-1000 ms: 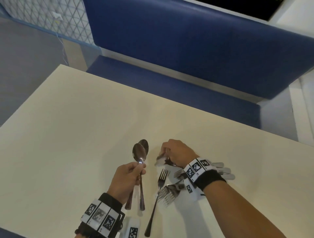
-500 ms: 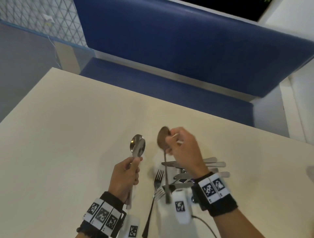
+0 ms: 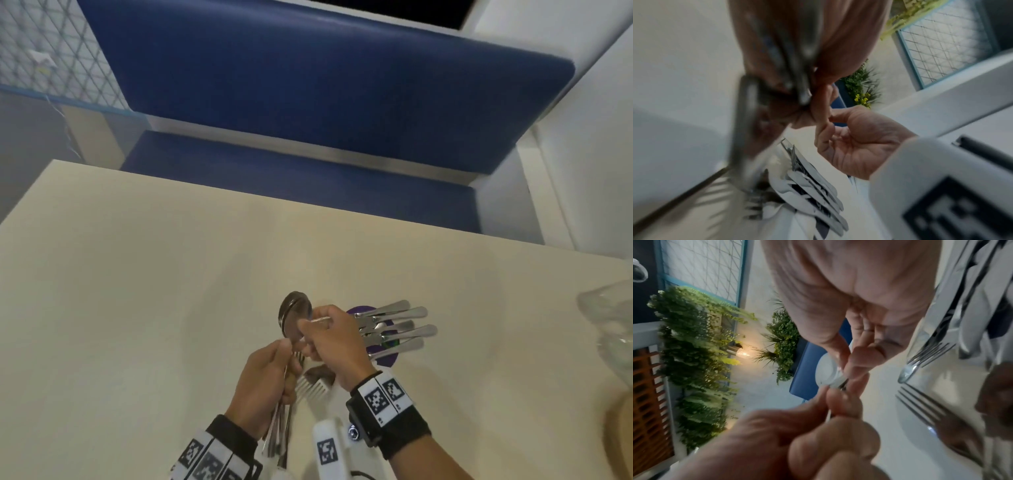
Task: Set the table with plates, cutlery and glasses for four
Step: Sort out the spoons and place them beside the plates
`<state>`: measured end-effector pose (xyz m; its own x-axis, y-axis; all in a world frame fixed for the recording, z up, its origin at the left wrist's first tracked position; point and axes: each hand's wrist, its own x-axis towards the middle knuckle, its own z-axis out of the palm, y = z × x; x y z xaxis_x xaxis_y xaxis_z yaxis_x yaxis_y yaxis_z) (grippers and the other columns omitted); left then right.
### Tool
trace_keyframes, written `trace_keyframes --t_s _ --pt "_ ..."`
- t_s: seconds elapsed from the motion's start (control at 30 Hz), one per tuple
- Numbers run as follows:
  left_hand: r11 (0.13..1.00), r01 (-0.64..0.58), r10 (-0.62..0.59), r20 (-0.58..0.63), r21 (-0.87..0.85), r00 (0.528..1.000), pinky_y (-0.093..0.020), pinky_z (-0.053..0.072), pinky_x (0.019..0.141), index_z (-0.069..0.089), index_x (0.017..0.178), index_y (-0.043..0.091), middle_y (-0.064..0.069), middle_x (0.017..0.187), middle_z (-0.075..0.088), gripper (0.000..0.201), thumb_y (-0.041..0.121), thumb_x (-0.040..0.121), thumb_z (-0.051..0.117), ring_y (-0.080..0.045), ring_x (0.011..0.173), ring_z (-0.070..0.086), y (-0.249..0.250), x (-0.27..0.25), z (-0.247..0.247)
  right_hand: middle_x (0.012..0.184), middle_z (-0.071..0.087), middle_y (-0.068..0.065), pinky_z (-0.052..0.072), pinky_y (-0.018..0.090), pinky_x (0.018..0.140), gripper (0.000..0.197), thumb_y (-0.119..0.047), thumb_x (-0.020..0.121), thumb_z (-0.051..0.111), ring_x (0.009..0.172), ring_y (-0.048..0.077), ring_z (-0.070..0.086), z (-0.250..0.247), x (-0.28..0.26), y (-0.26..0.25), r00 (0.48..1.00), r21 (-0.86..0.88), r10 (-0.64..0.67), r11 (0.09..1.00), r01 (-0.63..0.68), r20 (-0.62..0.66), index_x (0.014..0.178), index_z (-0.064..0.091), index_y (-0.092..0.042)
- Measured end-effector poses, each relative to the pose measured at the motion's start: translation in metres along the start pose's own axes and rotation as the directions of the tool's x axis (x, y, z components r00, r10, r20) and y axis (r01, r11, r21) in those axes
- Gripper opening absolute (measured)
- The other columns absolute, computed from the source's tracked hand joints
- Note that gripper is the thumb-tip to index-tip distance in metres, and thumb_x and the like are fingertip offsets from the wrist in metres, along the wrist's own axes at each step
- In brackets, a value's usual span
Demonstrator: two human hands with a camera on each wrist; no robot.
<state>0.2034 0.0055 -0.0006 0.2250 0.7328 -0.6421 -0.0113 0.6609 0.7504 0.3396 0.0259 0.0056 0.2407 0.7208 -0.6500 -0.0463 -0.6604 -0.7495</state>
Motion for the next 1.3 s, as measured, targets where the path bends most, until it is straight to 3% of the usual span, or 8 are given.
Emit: trace_keyframes --t_s 0.3,0.63,0.8,0.9,0.97,1.03,1.23,1.3 --pt "0.879 -0.167 0.159 0.056 0.447 0.986 -0.028 0.036 0.048 0.06 0.087 0.012 0.01 0.054 0.048 0.035 0.03 0.107 0.038 -0.009 0.046 0.04 -0.009 -0.002 0.018 0.064 0.063 0.003 0.049 0.023 0.054 0.02 -0.027 0.091 0.068 0.055 0.011 0.059 -0.024 -0.006 0.013 0.995 0.028 -0.051 0.998 0.054 -0.09 0.082 0.07 -0.009" --pt "0.988 0.143 -0.147 0.071 0.049 0.987 -0.029 0.044 0.055 0.067 0.1 0.001 -0.011 0.08 0.063 0.038 0.031 0.105 0.043 -0.019 0.067 0.057 -0.01 -0.013 0.079 0.073 0.062 -0.001 0.051 0.028 0.057 0.039 -0.04 0.107 0.031 0.059 0.014 0.06 -0.065 -0.075 0.059 0.967 -0.143 -0.11 0.979 0.145 0.231 0.085 0.057 -0.02" --pt "0.931 -0.123 0.035 0.252 0.343 0.967 -0.029 0.057 0.081 0.055 0.123 0.034 0.004 0.111 0.07 0.049 0.022 0.082 0.08 -0.013 0.106 0.067 -0.01 -0.007 0.095 0.062 0.048 -0.004 0.038 0.015 0.047 0.032 -0.035 0.1 0.036 0.046 0.003 0.045 -0.128 -0.103 0.075 0.967 -0.152 -0.024 0.986 0.064 0.252 0.076 0.052 -0.021" --pt "0.539 -0.488 0.069 0.541 0.687 0.838 -0.026 0.04 0.106 0.022 0.144 0.053 0.037 0.141 0.035 0.106 0.04 0.065 0.091 0.015 0.126 0.043 -0.002 0.003 0.097 0.062 0.049 -0.003 0.039 0.013 0.045 0.025 -0.024 0.1 0.043 0.043 0.002 0.047 -0.179 -0.118 0.09 0.936 -0.202 0.073 0.979 -0.002 0.346 0.085 0.058 -0.012" --pt "0.041 -0.698 -0.188 0.692 0.715 0.697 -0.035 0.017 0.12 0.015 0.145 0.057 0.043 0.144 0.013 0.103 0.063 0.065 0.08 0.009 0.139 0.018 0.003 0.003 0.117 0.06 0.05 -0.006 0.04 0.014 0.047 0.025 -0.026 0.099 0.045 0.042 0.001 0.047 -0.209 -0.125 0.098 0.922 -0.302 0.102 0.953 0.016 0.373 0.088 0.062 -0.012" --pt "-0.212 -0.771 -0.435 0.648 0.601 0.625 -0.029 0.017 0.116 0.022 0.144 0.055 0.036 0.145 0.027 0.086 0.061 0.075 0.073 0.003 0.136 0.026 0.007 -0.004 0.146 0.06 0.05 -0.006 0.039 0.012 0.045 0.026 -0.027 0.099 0.044 0.041 -0.001 0.046 -0.232 -0.131 0.106 0.903 -0.311 0.113 0.95 0.024 0.415 0.084 0.061 -0.014" --pt "-0.306 -0.854 -0.662 0.55 0.422 0.509 -0.037 0.048 0.097 0.042 0.132 0.029 0.001 0.13 0.053 0.046 0.039 0.093 0.063 -0.023 0.108 0.062 -0.015 -0.019 0.231 0.056 0.055 -0.014 0.038 0.013 0.052 0.033 -0.019 0.106 0.036 0.05 -0.002 0.049 -0.298 -0.148 0.123 0.841 -0.185 0.212 0.973 -0.136 0.497 0.085 0.059 -0.009" --pt "-0.319 -0.872 -0.707 0.52 0.37 0.479 -0.033 0.046 0.08 0.041 0.132 0.019 -0.008 0.128 0.05 0.04 0.036 0.098 0.054 -0.024 0.093 0.057 -0.03 -0.02 0.255 0.067 0.053 -0.013 0.036 0.015 0.061 0.031 -0.032 0.104 0.04 0.061 -0.002 0.048 -0.315 -0.149 0.131 0.898 -0.327 0.092 0.943 0.059 0.43 0.084 0.06 -0.021"
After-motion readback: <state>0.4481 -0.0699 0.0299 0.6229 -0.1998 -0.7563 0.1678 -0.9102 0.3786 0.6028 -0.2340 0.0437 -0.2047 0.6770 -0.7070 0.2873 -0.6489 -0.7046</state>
